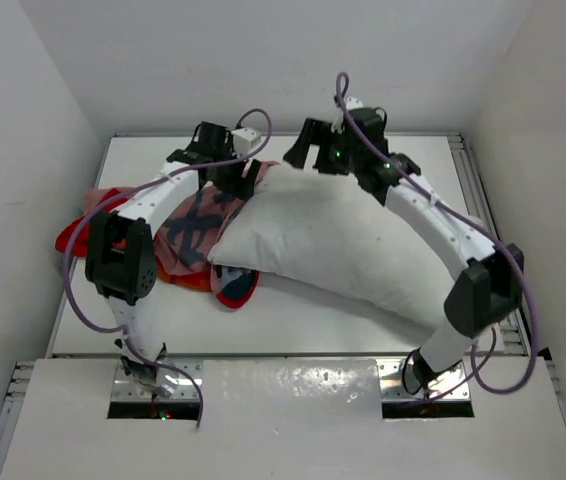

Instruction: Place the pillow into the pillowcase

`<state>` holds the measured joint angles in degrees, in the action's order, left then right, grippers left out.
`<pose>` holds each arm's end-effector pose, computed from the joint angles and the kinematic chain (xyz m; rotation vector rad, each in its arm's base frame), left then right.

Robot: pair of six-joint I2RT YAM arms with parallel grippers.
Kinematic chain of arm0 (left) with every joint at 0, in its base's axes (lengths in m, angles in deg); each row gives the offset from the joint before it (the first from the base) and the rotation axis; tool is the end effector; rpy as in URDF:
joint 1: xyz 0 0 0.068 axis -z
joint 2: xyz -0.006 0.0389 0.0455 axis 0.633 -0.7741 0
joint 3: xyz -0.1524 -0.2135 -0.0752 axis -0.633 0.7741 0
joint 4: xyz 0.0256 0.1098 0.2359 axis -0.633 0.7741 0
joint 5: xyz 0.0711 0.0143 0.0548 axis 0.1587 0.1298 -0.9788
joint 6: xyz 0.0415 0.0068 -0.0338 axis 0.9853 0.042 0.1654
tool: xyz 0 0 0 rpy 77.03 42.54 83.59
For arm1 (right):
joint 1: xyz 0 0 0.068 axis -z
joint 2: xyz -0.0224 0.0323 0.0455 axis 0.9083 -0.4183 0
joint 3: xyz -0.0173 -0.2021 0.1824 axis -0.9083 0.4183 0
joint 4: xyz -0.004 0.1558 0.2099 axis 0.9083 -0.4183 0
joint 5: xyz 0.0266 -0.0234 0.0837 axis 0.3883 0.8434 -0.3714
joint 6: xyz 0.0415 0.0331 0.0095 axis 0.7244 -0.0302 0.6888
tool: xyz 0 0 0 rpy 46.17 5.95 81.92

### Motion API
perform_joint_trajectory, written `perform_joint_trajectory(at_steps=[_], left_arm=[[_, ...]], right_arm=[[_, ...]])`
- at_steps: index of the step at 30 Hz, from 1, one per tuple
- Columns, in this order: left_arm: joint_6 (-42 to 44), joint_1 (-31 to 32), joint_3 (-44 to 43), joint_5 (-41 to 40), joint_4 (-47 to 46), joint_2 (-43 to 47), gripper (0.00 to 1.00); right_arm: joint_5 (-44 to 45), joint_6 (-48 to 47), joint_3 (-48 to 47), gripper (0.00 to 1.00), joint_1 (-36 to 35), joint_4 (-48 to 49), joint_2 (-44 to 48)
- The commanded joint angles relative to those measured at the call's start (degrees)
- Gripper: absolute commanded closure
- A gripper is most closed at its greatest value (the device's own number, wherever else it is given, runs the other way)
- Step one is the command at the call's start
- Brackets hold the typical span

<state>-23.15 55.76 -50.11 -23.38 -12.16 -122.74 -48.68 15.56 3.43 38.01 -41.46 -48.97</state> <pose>0.3978 -0.1260 0.2707 0.7818 2.2788 -0.2712 0.3382 0.1787 0.3471 0.1249 2.1147 0.8218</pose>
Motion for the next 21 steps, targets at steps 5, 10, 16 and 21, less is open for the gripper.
perform_joint_trajectory(at_steps=[5,10,16,21], left_arm=[[-0.43,1.17,-4.37,2.16,-1.54,-3.49,0.48],[-1.92,3.02,-4.19,3.48,-2.06,-4.9,0.56],[-4.64,4.51,-10.5,1.65,0.22,-5.26,1.0],[-2.1,8.11,-17.55,-2.49,6.02,-2.27,1.0]], right_arm=[[-1.68,-3.95,-13.81,0.03,5.12,-4.64,-20.5],[-13.62,-8.17,-12.6,0.06,3.54,-2.18,-24.47],[-24.1,-10.56,-5.41,0.67,1.25,3.15,-19.91],[-25.69,-7.66,1.89,1.0,-0.59,8.88,-15.78]])
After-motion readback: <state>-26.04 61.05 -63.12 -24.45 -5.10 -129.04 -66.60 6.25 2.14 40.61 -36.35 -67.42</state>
